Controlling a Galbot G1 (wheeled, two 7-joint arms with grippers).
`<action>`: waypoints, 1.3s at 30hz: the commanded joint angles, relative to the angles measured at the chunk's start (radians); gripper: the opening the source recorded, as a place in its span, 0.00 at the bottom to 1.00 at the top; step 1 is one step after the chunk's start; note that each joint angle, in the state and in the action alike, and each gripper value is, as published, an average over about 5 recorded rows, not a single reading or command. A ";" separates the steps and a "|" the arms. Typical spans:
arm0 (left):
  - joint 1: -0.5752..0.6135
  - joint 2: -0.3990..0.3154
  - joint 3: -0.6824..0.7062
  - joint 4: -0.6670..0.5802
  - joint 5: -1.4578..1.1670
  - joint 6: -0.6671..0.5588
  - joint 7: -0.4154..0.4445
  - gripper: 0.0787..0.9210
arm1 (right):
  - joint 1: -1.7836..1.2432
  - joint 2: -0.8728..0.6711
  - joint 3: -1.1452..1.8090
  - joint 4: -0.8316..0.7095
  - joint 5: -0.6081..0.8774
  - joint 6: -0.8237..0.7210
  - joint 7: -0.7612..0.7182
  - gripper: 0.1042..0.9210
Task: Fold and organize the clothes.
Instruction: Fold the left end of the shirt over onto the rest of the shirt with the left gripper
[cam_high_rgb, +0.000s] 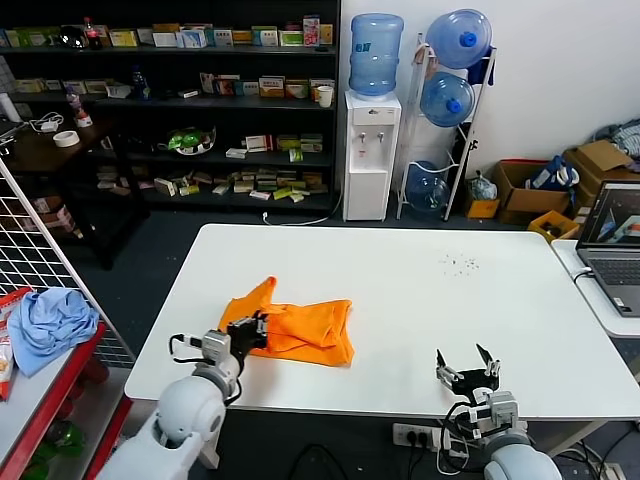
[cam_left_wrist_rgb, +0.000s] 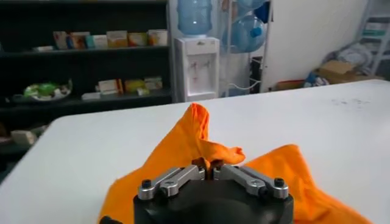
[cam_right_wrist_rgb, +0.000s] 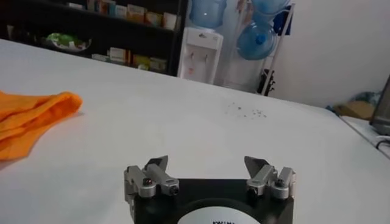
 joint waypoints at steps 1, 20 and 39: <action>-0.054 -0.200 0.183 0.113 0.037 -0.006 -0.019 0.06 | -0.002 0.011 0.001 -0.002 -0.006 0.001 0.000 0.88; -0.123 -0.245 0.228 0.198 -0.006 -0.049 -0.018 0.24 | 0.037 0.007 -0.015 -0.024 0.004 -0.006 -0.002 0.88; -0.049 0.015 -0.035 0.122 -0.145 -0.115 0.018 0.86 | 0.053 0.000 -0.034 -0.025 0.009 -0.016 -0.003 0.88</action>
